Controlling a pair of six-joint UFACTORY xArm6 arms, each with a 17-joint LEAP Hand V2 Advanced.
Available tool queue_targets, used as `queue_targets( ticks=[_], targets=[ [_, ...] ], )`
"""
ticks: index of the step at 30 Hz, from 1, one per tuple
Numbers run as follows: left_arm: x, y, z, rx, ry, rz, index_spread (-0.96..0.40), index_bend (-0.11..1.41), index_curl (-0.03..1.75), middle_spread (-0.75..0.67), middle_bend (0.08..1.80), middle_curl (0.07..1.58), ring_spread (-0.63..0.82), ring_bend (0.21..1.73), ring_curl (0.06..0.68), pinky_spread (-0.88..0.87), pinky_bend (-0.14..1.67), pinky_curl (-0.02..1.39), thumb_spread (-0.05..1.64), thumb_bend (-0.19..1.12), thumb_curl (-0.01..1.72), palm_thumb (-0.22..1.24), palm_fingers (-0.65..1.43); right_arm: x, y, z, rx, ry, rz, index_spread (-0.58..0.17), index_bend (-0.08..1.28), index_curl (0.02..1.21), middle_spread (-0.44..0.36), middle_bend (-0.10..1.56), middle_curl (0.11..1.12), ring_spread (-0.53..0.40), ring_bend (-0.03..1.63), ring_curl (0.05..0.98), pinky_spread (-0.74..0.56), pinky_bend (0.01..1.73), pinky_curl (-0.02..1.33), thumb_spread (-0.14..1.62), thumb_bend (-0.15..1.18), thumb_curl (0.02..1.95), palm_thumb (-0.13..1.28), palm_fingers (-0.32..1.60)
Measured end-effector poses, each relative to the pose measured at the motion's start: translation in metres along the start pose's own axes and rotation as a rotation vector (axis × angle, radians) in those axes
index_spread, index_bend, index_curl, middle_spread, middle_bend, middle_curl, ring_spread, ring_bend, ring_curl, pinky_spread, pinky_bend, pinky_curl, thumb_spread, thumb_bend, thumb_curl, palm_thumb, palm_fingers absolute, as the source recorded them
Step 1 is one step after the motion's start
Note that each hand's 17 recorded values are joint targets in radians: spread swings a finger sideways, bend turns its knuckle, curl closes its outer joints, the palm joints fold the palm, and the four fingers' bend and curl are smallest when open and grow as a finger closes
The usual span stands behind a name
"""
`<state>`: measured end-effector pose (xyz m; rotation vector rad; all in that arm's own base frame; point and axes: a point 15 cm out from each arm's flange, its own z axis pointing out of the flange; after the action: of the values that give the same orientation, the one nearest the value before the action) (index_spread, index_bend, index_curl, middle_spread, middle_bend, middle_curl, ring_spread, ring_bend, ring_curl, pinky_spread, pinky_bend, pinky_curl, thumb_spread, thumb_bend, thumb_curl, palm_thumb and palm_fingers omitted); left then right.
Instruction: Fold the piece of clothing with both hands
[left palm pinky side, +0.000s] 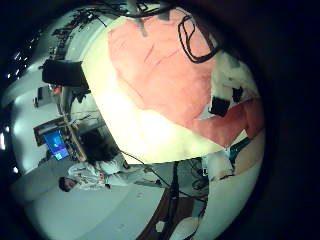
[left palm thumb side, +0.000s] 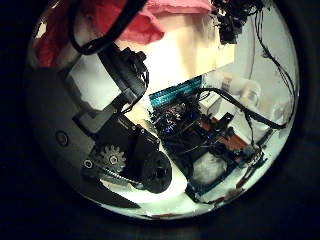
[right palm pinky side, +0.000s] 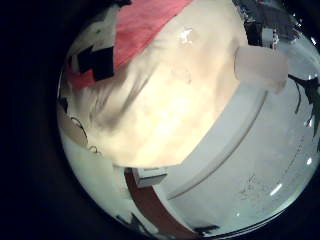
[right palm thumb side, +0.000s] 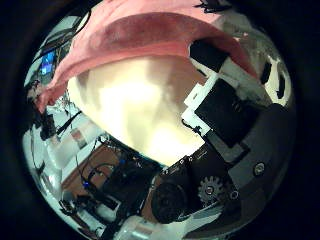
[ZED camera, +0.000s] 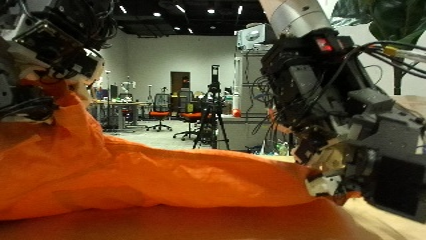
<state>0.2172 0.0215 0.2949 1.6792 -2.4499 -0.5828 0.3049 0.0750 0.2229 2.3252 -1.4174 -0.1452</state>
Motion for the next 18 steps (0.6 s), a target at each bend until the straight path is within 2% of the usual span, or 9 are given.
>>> queue_targets(
  ticks=[6, 8, 13, 18],
  targets=[
    [-0.002, 0.009, -0.020, -0.020, 0.007, 0.037, -0.55, 0.14, 0.77, -0.52, 1.03, 0.60, -0.56, 0.98, 0.440, -0.69, 1.16, 0.47, 1.38, 0.25, 0.99, 0.77, 1.09, -0.005, 0.046, -0.028, -0.022, -0.002, -0.009, -0.299, 1.03, 0.96, -0.150, 1.31, 0.88, -0.254, 1.35, 0.785, -0.25, 1.24, 0.91, 1.01, 0.10, 0.74, 1.20, 0.99],
    [-0.005, 0.011, -0.029, -0.033, 0.009, 0.044, -0.55, 0.14, 0.78, -0.52, 1.04, 0.60, -0.56, 0.98, 0.440, -0.69, 1.16, 0.47, 1.38, 0.25, 0.99, 0.77, 1.09, -0.004, 0.054, -0.045, 0.002, 0.001, -0.007, -0.296, 1.03, 0.97, -0.147, 1.32, 0.88, -0.255, 1.35, 0.794, -0.25, 1.24, 0.93, 1.01, 0.09, 0.76, 1.20, 0.99],
    [-0.015, 0.001, -0.043, -0.045, 0.008, 0.038, -0.55, 0.14, 0.79, -0.52, 1.04, 0.60, -0.56, 0.98, 0.440, -0.69, 1.16, 0.47, 1.38, 0.25, 0.99, 0.76, 1.09, 0.003, 0.046, -0.086, 0.086, 0.004, 0.010, -0.292, 1.02, 0.98, -0.142, 1.32, 0.88, -0.254, 1.35, 0.805, -0.24, 1.23, 0.95, 1.02, 0.08, 0.80, 1.18, 1.00],
    [-0.036, -0.033, -0.060, -0.037, -0.004, 0.017, -0.55, 0.14, 0.80, -0.52, 1.04, 0.60, -0.56, 0.98, 0.441, -0.69, 1.15, 0.47, 1.38, 0.25, 0.99, 0.76, 1.08, 0.013, 0.016, -0.109, 0.100, 0.001, 0.026, -0.289, 1.02, 0.99, -0.139, 1.32, 0.88, -0.254, 1.34, 0.814, -0.24, 1.22, 0.98, 1.03, 0.06, 0.83, 1.18, 1.00]
  ],
)
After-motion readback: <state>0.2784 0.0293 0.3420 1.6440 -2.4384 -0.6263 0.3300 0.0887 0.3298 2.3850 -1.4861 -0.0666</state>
